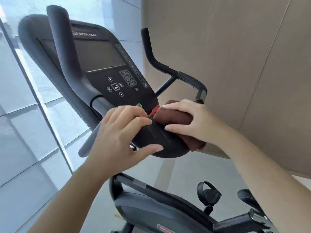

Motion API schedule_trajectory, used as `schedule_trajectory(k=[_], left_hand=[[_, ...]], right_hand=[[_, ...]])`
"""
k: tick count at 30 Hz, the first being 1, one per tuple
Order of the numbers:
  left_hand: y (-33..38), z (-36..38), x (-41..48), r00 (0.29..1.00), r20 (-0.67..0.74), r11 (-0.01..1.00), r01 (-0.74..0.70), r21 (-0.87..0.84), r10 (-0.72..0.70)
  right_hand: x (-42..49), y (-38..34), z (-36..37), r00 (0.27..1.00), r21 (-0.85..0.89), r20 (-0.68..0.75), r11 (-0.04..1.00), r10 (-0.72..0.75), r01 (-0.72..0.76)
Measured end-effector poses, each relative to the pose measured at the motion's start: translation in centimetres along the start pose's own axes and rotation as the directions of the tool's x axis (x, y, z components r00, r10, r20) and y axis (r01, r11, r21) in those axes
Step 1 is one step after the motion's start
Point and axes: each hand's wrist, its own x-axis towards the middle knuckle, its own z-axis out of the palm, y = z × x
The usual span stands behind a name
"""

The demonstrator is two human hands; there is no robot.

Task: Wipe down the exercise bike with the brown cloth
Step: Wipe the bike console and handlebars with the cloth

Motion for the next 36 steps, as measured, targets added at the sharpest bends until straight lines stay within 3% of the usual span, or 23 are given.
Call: schedule_trajectory(k=[2, 7, 11, 13, 18, 23, 29, 36], left_hand=[[1.8, 1.0, -0.1, 0.999, 0.007, 0.999, 0.035, 0.025, -0.035], [5.0, 3.4, -0.9, 0.986, -0.037, 0.978, 0.167, 0.125, -0.164], [5.9, 3.3, -0.7, 0.966, -0.045, 0.955, 0.259, 0.145, -0.255], [6.4, 3.2, -0.8, 0.959, -0.037, 0.946, 0.283, 0.16, -0.281], [6.9, 3.2, -0.8, 0.935, -0.06, 0.93, 0.355, 0.097, -0.351], [6.7, 3.2, -0.7, 0.928, -0.067, 0.928, 0.371, 0.044, -0.368], [6.3, 3.6, -1.1, 0.935, -0.104, 0.937, 0.346, 0.054, -0.34], [7.2, 2.8, -0.6, 0.926, -0.003, 0.919, 0.376, 0.12, -0.378]], right_hand=[[-0.6, 0.9, 0.5, 0.997, 0.028, 0.079, 0.999, -0.018, 0.016], [-3.2, 4.1, -0.6, 0.978, 0.019, -0.01, 0.978, -0.209, 0.209], [-4.7, 5.7, -1.5, 0.959, -0.027, -0.032, 0.959, -0.282, 0.281], [-4.3, 5.9, -2.1, 0.959, 0.013, -0.051, 0.96, -0.278, 0.278], [-2.0, 3.9, -0.2, 0.943, 0.094, -0.265, 0.968, -0.203, 0.235], [-1.9, 3.4, 1.7, 0.968, 0.003, -0.211, 0.991, -0.133, 0.137], [-4.6, 5.2, 1.2, 0.957, 0.01, -0.23, 0.983, -0.175, 0.182], [-5.1, 8.5, -1.6, 0.969, 0.167, -0.23, 0.977, -0.092, 0.133]])
